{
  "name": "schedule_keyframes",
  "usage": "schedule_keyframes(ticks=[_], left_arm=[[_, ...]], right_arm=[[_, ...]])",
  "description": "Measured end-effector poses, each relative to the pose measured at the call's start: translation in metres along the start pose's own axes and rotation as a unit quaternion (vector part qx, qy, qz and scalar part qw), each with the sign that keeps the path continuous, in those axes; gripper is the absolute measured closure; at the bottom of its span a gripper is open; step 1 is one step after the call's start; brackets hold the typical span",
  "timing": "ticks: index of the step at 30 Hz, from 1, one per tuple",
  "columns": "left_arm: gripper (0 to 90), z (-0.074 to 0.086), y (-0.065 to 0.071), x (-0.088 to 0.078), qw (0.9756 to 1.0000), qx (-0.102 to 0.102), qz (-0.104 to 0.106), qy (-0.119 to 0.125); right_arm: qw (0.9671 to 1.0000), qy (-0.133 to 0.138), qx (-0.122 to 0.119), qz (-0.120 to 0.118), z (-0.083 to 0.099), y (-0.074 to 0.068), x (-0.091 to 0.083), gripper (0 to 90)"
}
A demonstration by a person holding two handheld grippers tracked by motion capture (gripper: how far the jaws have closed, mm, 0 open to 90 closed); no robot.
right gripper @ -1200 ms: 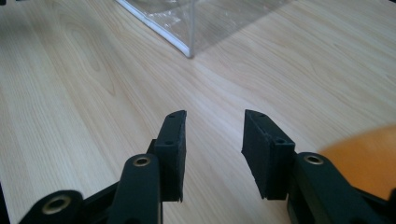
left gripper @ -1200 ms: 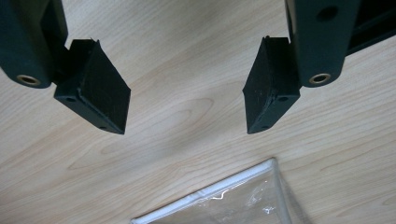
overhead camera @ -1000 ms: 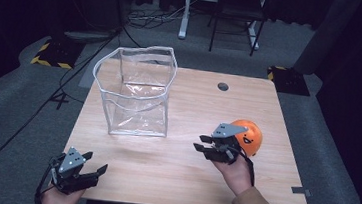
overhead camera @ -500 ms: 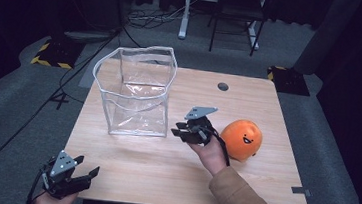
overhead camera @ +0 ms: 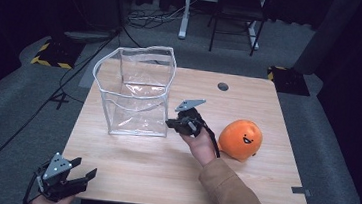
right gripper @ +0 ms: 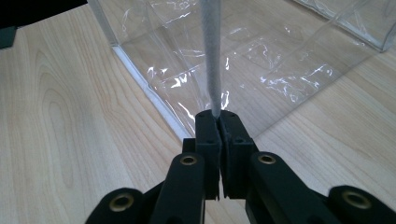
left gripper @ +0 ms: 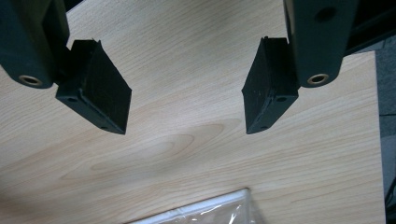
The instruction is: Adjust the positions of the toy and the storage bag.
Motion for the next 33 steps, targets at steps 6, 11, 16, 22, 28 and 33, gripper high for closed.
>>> schedule_keyframes(ticks=[6,11,16,22,28,33], left_arm=[[32.7,-0.003,-0.001,0.004,1.0,0.003,0.003,-0.001],[32.7,-0.007,0.0,0.008,0.9999,0.01,0.008,-0.002],[32.6,-0.012,0.002,0.015,0.9997,0.018,0.014,-0.004],[32.6,-0.019,0.004,0.023,0.9994,0.026,0.022,-0.003],[32.6,-0.028,0.007,0.033,0.9987,0.034,0.039,-0.001],[32.5,-0.036,0.01,0.042,0.9975,0.048,0.051,0.001]], right_arm=[[0.9999,-0.002,-0.006,0.011,0.012,-0.001,-0.014,87.5],[0.9998,-0.009,-0.01,0.017,0.029,-0.002,-0.034,87.4],[0.9998,-0.008,-0.004,0.017,0.051,-0.004,-0.056,87.4],[0.9999,-0.003,0.008,0.009,0.074,-0.007,-0.078,87.3],[0.9998,0.003,0.016,0.013,0.098,-0.013,-0.1,87.3],[0.9995,0.008,0.024,0.019,0.117,-0.017,-0.118,87.3]])
Point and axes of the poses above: each handheld gripper's, and its own axes: x roughly forward along the jaws, z roughly out of its underside, y roughly to its right, the point moved 4 cm from there along x, roughly forward along the jaws, and after that the axes turned 15 degrees about x, right-handed, at the moved point
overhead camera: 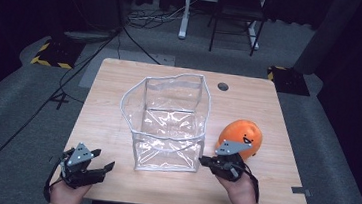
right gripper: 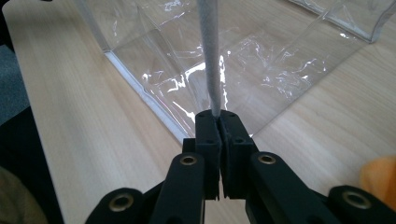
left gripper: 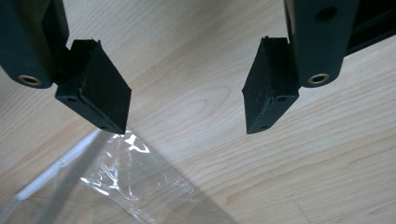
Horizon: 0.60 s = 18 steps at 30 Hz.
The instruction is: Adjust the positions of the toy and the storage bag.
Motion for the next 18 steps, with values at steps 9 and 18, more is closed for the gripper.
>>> schedule_keyframes(ticks=[9,18], left_arm=[[32.6,-0.01,0.002,0.014,0.9997,0.016,0.018,-0.001],[32.5,-0.018,0.004,0.024,0.9993,0.024,0.03,-0.001]], right_arm=[[0.9999,0.005,0.007,0.011,0.033,-0.008,-0.032,87.2],[0.9997,0.008,0.018,0.014,0.06,-0.018,-0.056,87.2]])
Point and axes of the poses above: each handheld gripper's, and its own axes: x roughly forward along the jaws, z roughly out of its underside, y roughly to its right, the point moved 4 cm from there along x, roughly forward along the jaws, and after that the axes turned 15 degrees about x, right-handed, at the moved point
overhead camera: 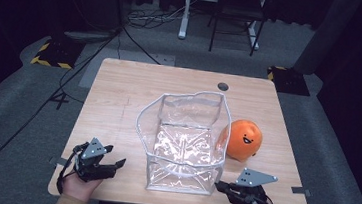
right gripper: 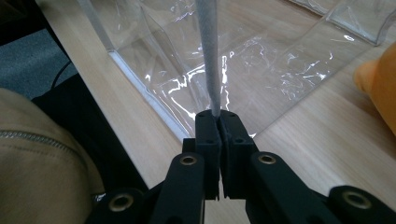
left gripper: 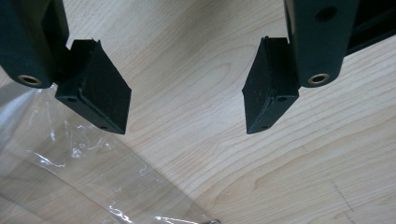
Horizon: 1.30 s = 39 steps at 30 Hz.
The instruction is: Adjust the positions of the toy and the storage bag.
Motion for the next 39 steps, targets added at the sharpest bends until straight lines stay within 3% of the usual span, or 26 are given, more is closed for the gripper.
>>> schedule_keyframes(ticks=[17,22,23,27,30,39], left_arm=[[32.6,-0.004,0.001,0.008,1.0,0.005,0.005,-0.002],[32.6,-0.004,0.0,0.008,1.0,0.006,0.006,-0.005],[32.6,-0.003,0.0,0.008,1.0,0.005,0.006,-0.005],[32.6,-0.003,0.0,0.008,0.9999,0.006,0.007,-0.005],[32.6,-0.004,-0.001,0.01,0.9999,0.005,0.008,-0.007],[32.6,-0.008,0.0,0.014,0.9999,0.007,0.013,-0.006]], right_arm=[[0.9999,-0.002,0.016,0.001,0.019,0.0,-0.023,85.7],[0.9999,0.0,0.013,-0.006,0.018,0.0,-0.025,78.5],[0.9998,-0.002,0.016,-0.011,0.018,0.002,-0.026,70.3],[0.9999,-0.001,0.014,-0.007,0.021,0.004,-0.03,65.1],[0.9999,0.006,0.01,0.001,0.022,0.006,-0.036,63.6],[0.9989,0.03,0.029,0.019,0.016,0.019,-0.055,57.4]])
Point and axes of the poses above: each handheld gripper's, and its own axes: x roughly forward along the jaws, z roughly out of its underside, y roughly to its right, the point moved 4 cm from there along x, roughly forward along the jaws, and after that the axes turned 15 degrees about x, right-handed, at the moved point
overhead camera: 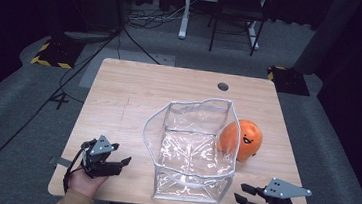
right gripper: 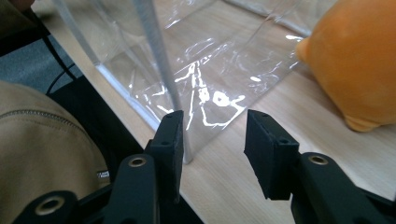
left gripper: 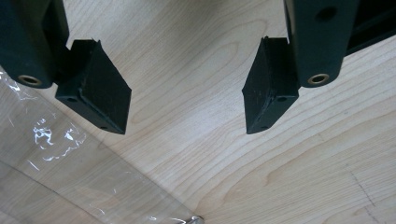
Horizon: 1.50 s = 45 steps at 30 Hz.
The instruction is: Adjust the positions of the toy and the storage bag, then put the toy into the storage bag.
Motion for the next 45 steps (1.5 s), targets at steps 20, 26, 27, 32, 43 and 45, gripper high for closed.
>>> schedule_keyframes(ticks=[20,26,27,32,43,45], left_arm=[[32.6,0.007,-0.005,0.005,0.9996,-0.003,0.001,-0.026],[32.2,0.017,-0.007,0.009,0.9984,-0.017,0.017,-0.052],[32.2,0.019,-0.007,0.008,0.998,-0.017,0.02,-0.058],[32.0,0.023,-0.007,0.007,0.9978,-0.017,0.019,-0.061],[31.8,0.034,-0.005,0.008,0.9966,-0.018,0.024,-0.077],[31.8,0.034,-0.006,0.007,0.9966,-0.018,0.022,-0.077]], right_arm=[[0.9963,0.04,0.046,0.061,-0.043,0.052,-0.018,55.7],[0.9956,0.052,0.052,0.058,-0.063,0.067,-0.019,55.0],[0.9953,0.053,0.056,0.058,-0.065,0.07,-0.018,55.0],[0.9947,0.053,0.061,0.064,-0.077,0.083,-0.013,54.4],[0.993,0.049,0.073,0.079,-0.104,0.107,0.0,52.2],[0.9928,0.046,0.073,0.082,-0.11,0.111,0.004,51.9]])
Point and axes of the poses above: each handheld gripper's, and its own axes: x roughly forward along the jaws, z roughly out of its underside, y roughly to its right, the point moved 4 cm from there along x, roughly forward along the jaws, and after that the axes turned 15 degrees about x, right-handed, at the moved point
